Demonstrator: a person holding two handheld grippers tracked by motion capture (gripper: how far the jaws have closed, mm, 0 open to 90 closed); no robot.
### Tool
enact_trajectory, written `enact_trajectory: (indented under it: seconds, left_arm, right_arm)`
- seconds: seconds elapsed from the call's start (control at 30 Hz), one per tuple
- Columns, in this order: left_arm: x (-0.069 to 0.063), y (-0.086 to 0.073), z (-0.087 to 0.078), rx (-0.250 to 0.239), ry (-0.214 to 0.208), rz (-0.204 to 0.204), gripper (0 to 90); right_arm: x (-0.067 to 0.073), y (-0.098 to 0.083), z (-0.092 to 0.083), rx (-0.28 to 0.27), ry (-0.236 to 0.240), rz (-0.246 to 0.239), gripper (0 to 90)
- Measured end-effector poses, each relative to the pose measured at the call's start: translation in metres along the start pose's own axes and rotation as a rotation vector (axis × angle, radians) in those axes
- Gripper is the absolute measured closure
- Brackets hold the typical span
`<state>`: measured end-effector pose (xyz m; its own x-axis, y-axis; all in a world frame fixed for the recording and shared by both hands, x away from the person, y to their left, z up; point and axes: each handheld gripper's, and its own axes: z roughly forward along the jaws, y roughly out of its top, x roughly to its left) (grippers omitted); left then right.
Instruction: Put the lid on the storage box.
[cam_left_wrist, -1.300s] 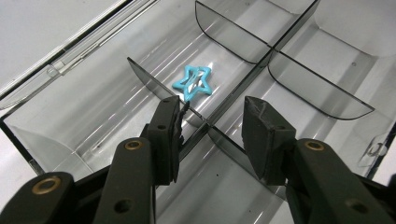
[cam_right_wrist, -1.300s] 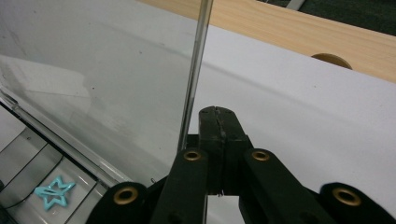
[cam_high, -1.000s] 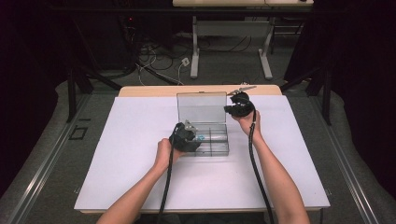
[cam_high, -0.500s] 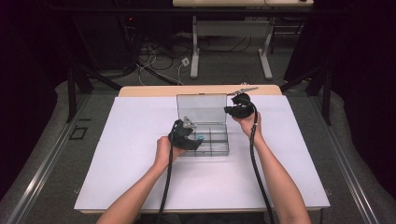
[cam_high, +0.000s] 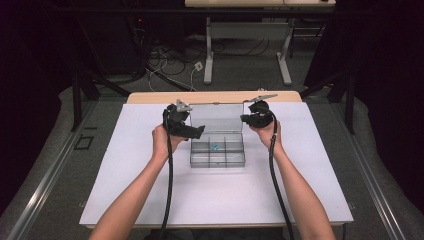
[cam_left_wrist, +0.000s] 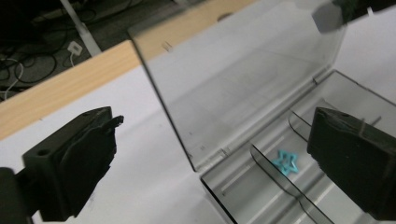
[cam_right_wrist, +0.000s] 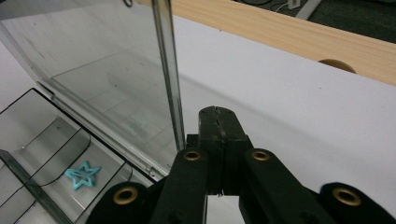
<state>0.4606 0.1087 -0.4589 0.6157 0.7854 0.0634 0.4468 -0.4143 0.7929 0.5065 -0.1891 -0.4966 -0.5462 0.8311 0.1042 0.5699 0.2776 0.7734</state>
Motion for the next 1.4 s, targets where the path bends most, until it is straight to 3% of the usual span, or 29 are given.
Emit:
enact_trajectory:
  seconds: [0.07, 0.17, 0.33, 0.57, 0.67, 1.07, 1.3, 1.4]
  left_arm:
    - [0.002, 0.004, -0.005, -0.035, 0.009, 0.007, 21.9]
    - [0.003, 0.006, -0.010, -0.081, 0.026, 0.034, 39.5]
    - [0.006, 0.008, -0.013, -0.095, 0.003, 0.040, 55.5]
    - [0.008, 0.008, -0.016, -0.093, -0.014, 0.037, 70.7]
    - [0.010, 0.007, -0.018, -0.089, -0.035, 0.026, 74.0]
    - [0.010, 0.004, -0.023, -0.089, -0.056, 0.020, 76.5]
    - [0.009, 0.004, -0.025, -0.077, -0.064, 0.029, 76.5]
    - [0.009, 0.004, -0.026, -0.075, -0.066, 0.028, 76.6]
  right_arm:
    - [0.000, 0.000, -0.001, 0.001, 0.002, -0.009, 90.0]
    - [0.001, -0.001, -0.003, -0.002, 0.003, -0.020, 90.0]
    - [0.002, -0.001, -0.005, 0.008, -0.001, -0.034, 90.0]
    - [0.005, 0.000, -0.009, 0.006, 0.004, -0.041, 90.0]
    - [0.005, 0.000, -0.014, 0.000, 0.009, -0.042, 90.0]
    - [0.007, 0.002, -0.051, -0.004, 0.010, -0.066, 82.3]
    - [0.021, 0.008, -0.067, -0.006, 0.028, -0.104, 73.9]
    - [0.029, 0.014, -0.070, -0.014, 0.018, -0.145, 72.3]
